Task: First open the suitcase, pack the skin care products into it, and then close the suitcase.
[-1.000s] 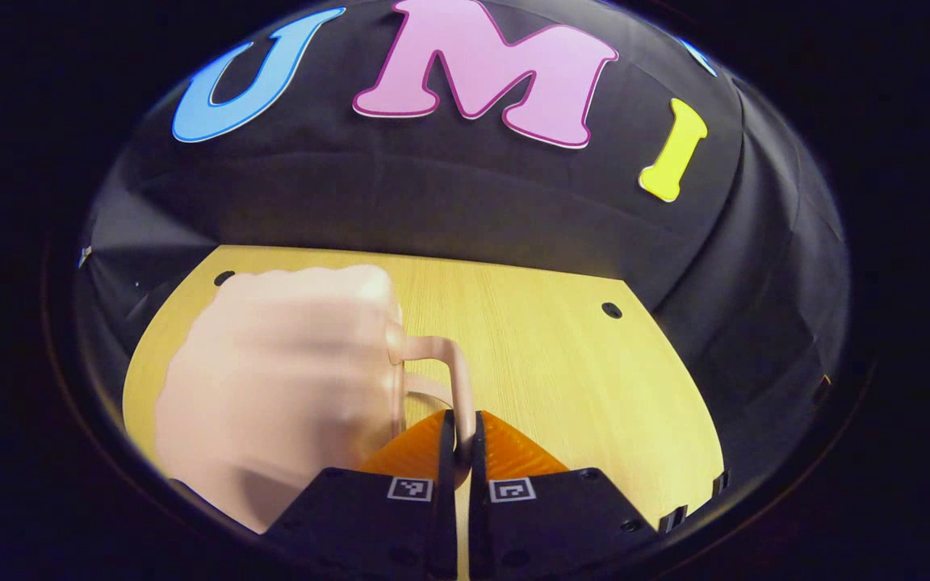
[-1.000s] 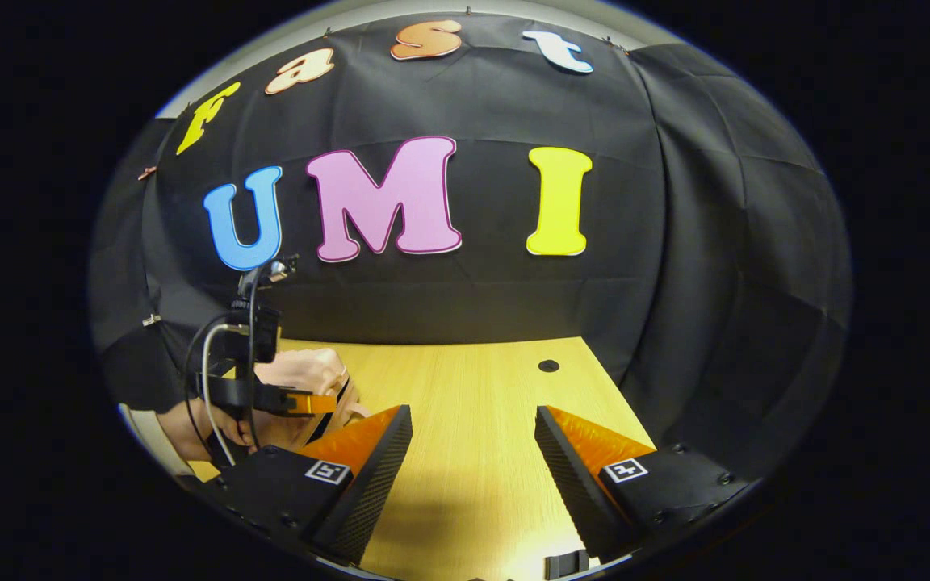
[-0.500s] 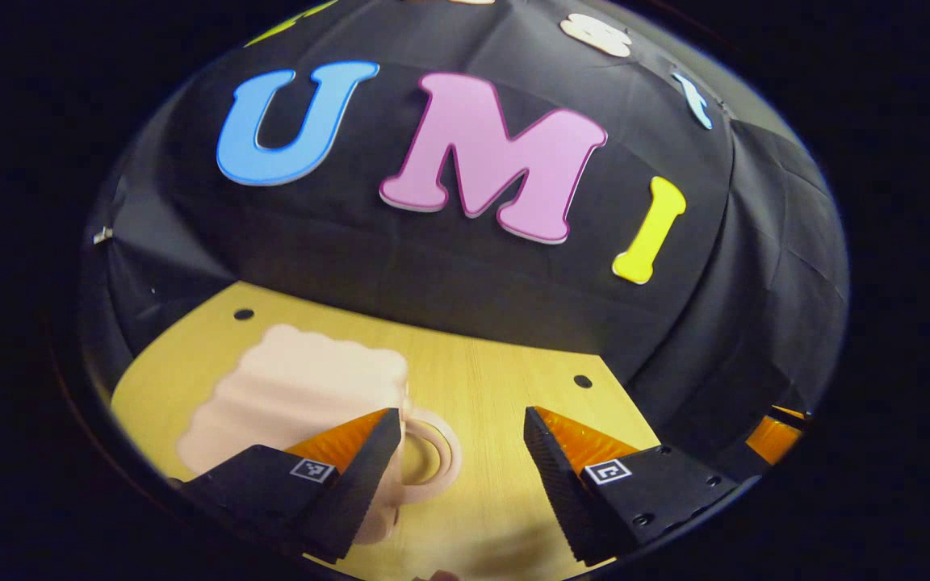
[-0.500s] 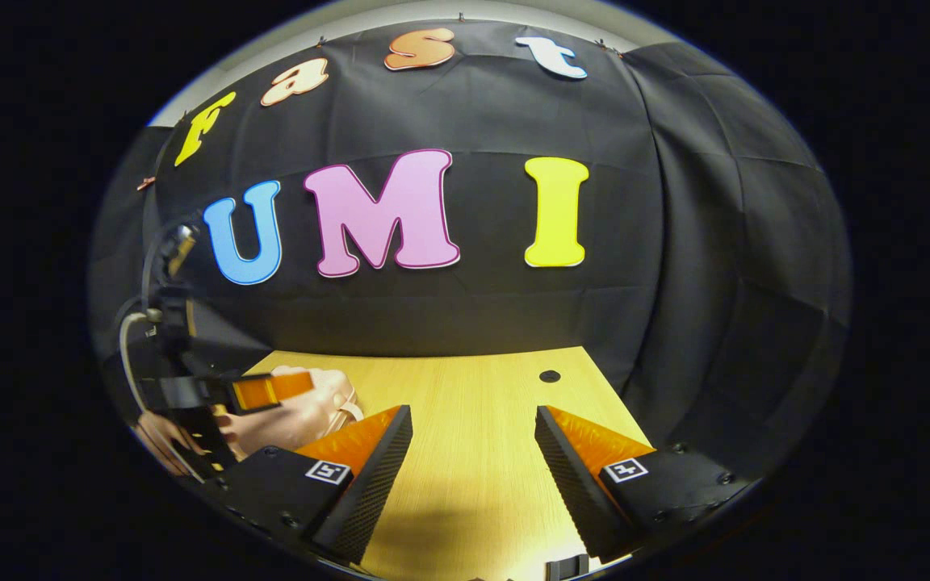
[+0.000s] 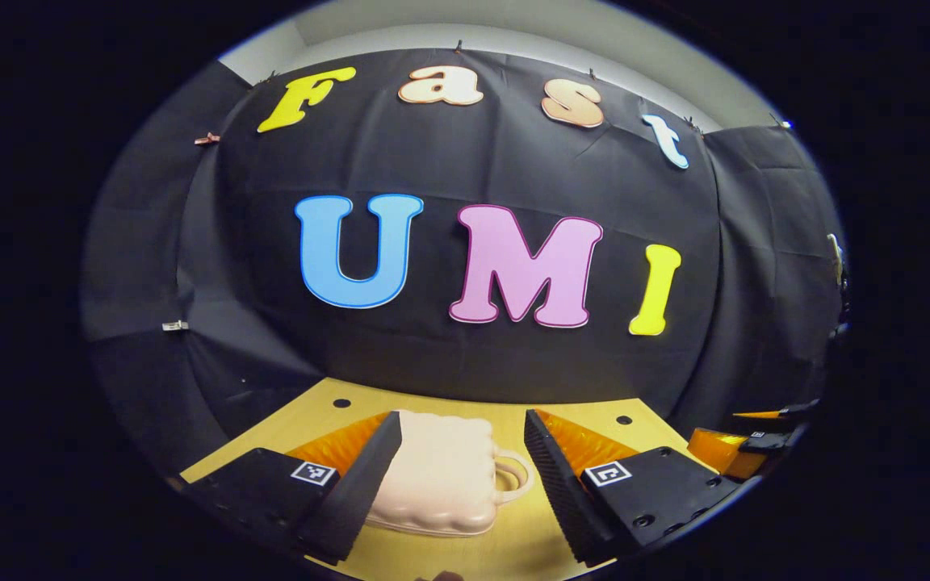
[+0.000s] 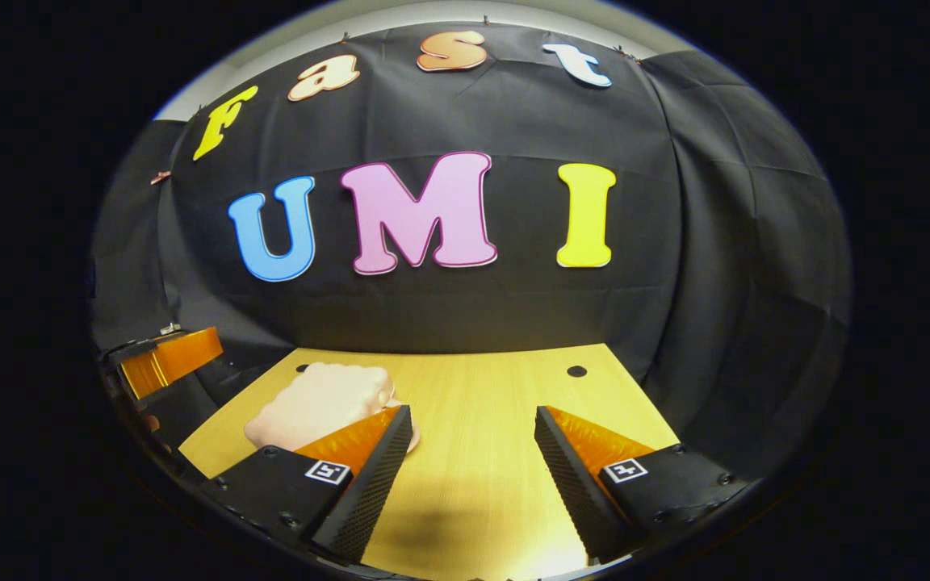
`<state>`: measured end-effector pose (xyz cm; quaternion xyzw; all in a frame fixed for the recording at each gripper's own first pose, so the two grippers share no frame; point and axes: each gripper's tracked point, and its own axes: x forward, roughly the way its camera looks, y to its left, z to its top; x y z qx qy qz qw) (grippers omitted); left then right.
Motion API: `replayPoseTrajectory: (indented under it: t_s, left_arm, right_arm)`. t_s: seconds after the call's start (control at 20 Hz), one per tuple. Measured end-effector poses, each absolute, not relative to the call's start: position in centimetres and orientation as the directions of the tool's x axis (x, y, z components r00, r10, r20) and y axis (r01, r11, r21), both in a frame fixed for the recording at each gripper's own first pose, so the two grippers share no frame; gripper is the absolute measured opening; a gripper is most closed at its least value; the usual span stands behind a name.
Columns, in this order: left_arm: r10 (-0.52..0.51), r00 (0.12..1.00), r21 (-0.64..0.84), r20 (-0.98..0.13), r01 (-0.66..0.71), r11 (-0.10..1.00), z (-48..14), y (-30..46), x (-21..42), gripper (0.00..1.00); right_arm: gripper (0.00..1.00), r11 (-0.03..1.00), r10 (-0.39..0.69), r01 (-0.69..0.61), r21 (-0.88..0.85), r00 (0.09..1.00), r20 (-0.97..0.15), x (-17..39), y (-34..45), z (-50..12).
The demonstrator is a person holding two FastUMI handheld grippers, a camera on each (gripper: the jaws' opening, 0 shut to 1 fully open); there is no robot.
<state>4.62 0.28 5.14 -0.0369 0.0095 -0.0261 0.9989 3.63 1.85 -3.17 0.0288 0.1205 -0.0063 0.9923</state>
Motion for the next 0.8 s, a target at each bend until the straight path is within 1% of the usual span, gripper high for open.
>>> replayPoseTrajectory:
  t_s: [0.15,0.35,0.8]
  left_arm:
    - [-0.05,0.998,-0.096,-0.049,0.045,0.994,2.6,1.5,2.9,0.96]
    - [-0.044,0.996,-0.105,-0.079,0.036,0.994,0.7,3.3,1.6,0.96]
    - [-0.077,0.996,-0.105,-0.046,0.072,0.992,0.8,4.5,0.7,0.96]
  right_arm:
    - [0.97,0.999,0.001,0.012,0.045,0.963,-0.269,1.9,3.8,-5.0]
    - [0.97,1.0,0.002,0.006,0.028,0.961,-0.275,0.2,5.7,-6.1]
    - [0.97,1.0,-0.015,0.019,0.014,0.967,-0.256,-2.4,7.9,-6.2]
